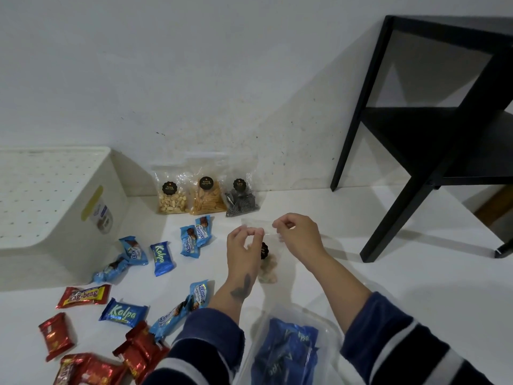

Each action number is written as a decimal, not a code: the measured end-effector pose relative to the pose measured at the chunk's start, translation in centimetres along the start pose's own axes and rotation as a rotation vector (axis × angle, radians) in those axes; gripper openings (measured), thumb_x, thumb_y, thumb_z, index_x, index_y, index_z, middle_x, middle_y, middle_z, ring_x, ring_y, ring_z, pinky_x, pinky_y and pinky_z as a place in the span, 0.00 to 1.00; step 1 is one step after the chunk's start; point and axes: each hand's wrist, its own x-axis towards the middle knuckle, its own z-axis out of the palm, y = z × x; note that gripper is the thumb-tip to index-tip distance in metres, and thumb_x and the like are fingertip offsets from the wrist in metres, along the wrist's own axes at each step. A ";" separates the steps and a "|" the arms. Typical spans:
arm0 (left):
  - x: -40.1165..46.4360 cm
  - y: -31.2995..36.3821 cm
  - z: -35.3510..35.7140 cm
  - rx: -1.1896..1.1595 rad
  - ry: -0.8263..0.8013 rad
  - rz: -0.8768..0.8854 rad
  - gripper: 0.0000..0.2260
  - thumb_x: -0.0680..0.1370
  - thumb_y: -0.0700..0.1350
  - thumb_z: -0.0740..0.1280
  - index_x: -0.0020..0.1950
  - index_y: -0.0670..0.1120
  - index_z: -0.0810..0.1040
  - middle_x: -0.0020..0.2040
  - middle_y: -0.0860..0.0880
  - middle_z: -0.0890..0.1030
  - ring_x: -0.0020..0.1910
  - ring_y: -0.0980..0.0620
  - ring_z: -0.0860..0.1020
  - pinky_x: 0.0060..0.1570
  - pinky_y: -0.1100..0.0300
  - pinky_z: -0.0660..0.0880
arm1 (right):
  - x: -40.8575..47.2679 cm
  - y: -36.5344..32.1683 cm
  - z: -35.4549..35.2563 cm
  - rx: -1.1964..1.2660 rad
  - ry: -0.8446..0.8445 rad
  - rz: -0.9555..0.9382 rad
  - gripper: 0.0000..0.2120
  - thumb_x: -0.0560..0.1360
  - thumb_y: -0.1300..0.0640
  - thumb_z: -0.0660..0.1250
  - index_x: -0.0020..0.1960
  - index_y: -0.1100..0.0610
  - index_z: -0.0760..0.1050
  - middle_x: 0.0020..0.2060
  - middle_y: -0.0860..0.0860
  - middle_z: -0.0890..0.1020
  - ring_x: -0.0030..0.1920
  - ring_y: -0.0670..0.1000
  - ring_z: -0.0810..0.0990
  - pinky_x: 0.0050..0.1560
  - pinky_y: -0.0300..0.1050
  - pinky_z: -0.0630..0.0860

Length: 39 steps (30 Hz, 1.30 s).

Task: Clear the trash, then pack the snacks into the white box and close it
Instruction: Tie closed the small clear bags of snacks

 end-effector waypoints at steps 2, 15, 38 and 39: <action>0.4 0.0 0.3 -0.008 0.015 -0.003 0.06 0.78 0.51 0.64 0.45 0.52 0.78 0.64 0.50 0.70 0.65 0.51 0.69 0.62 0.59 0.66 | -0.1 0.1 0.0 -0.029 -0.024 -0.043 0.08 0.75 0.50 0.67 0.44 0.53 0.81 0.41 0.46 0.82 0.46 0.49 0.81 0.50 0.44 0.76; 0.6 -6.8 0.6 0.757 -0.314 0.230 0.51 0.66 0.53 0.77 0.77 0.52 0.44 0.76 0.50 0.55 0.73 0.49 0.62 0.69 0.53 0.65 | 1.9 1.8 -4.1 -0.443 -0.124 0.026 0.14 0.75 0.66 0.62 0.55 0.57 0.82 0.56 0.52 0.82 0.55 0.53 0.80 0.49 0.40 0.75; -0.3 -11.5 -0.7 0.946 -0.202 0.548 0.35 0.75 0.64 0.54 0.77 0.58 0.41 0.78 0.53 0.51 0.77 0.55 0.50 0.75 0.51 0.49 | 3.6 4.9 -4.6 -0.156 -0.158 0.312 0.14 0.74 0.58 0.68 0.54 0.67 0.78 0.41 0.54 0.76 0.43 0.52 0.74 0.51 0.48 0.76; -0.3 -11.4 -0.7 0.937 -0.202 0.545 0.35 0.75 0.64 0.54 0.76 0.59 0.41 0.78 0.53 0.52 0.77 0.55 0.50 0.75 0.51 0.50 | 3.8 5.0 -4.4 -0.164 -0.141 0.319 0.15 0.74 0.58 0.67 0.55 0.69 0.77 0.41 0.54 0.75 0.42 0.52 0.72 0.50 0.48 0.76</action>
